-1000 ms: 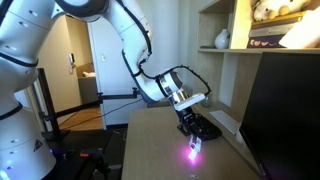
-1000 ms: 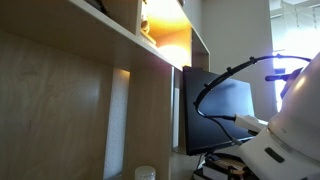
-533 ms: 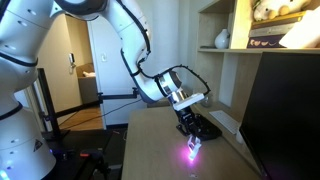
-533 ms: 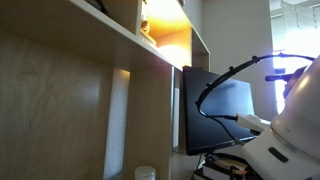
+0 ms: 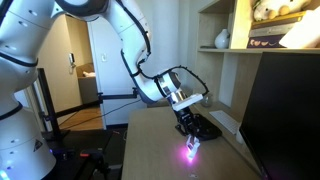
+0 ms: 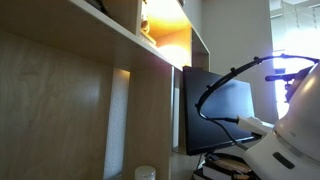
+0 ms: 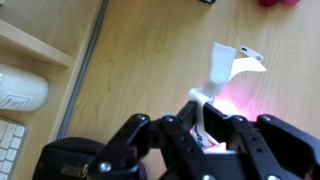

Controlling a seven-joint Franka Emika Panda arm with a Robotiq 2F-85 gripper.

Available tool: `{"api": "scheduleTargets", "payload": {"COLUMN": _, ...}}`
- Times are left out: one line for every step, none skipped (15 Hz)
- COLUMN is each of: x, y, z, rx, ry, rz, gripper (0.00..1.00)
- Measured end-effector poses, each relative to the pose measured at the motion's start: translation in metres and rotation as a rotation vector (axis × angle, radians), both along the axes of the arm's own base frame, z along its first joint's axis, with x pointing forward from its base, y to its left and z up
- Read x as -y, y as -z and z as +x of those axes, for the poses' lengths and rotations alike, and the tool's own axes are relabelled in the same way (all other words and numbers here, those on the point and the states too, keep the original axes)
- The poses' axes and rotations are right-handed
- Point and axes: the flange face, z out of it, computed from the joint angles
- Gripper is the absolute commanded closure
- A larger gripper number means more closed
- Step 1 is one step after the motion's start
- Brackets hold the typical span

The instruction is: Put the white object on the middle shelf

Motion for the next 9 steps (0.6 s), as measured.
{"api": "scheduleTargets", "payload": {"x": -0.004, "y": -0.001, "z": -0.001, "rx": 0.002, "ry": -0.013, "rz": -0.001, "gripper": 0.97}}
{"api": "scheduleTargets", "payload": {"x": -0.009, "y": -0.003, "z": -0.002, "rx": 0.008, "ry": -0.030, "rz": -0.003, "gripper": 0.97}}
{"api": "scheduleTargets", "payload": {"x": -0.014, "y": -0.005, "z": -0.003, "rx": 0.015, "ry": -0.046, "rz": -0.005, "gripper": 0.97}}
{"api": "scheduleTargets", "payload": {"x": -0.018, "y": -0.010, "z": -0.004, "rx": 0.027, "ry": -0.063, "rz": -0.008, "gripper": 0.97}}
{"api": "scheduleTargets", "payload": {"x": -0.023, "y": -0.016, "z": -0.004, "rx": 0.047, "ry": -0.074, "rz": -0.008, "gripper": 0.97}}
{"api": "scheduleTargets", "payload": {"x": -0.027, "y": -0.022, "z": -0.004, "rx": 0.072, "ry": -0.082, "rz": -0.007, "gripper": 0.97}}
{"api": "scheduleTargets", "payload": {"x": -0.030, "y": -0.030, "z": -0.005, "rx": 0.100, "ry": -0.087, "rz": -0.004, "gripper": 0.97}}
{"api": "scheduleTargets", "payload": {"x": -0.033, "y": -0.039, "z": -0.006, "rx": 0.131, "ry": -0.090, "rz": 0.000, "gripper": 0.97}}
{"api": "scheduleTargets", "payload": {"x": -0.035, "y": -0.048, "z": -0.008, "rx": 0.164, "ry": -0.091, "rz": 0.004, "gripper": 0.97}}
